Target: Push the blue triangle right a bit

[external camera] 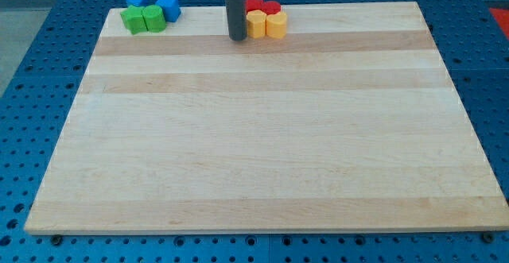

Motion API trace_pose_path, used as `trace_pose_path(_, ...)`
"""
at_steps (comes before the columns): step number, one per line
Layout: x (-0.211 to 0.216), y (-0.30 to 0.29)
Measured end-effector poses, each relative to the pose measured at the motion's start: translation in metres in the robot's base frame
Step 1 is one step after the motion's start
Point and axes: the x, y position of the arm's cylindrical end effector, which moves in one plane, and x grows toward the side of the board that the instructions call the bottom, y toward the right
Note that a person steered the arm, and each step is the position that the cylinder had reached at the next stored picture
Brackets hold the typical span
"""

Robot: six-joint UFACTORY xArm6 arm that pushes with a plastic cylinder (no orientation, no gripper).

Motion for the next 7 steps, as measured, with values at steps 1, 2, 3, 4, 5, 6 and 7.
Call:
trace_pose_path(1, 0.036, -0.039)
trace_pose_path(2, 0.033, -0.112)
trace_pose_path(3, 0.005, -0.195)
trace_pose_path(4, -0.026, -0.253)
trace_pose_path(5, -0.026, -0.253)
trace_pose_path(6, -0.092, -0.237)
trace_pose_path(7, -0.093, -0.228)
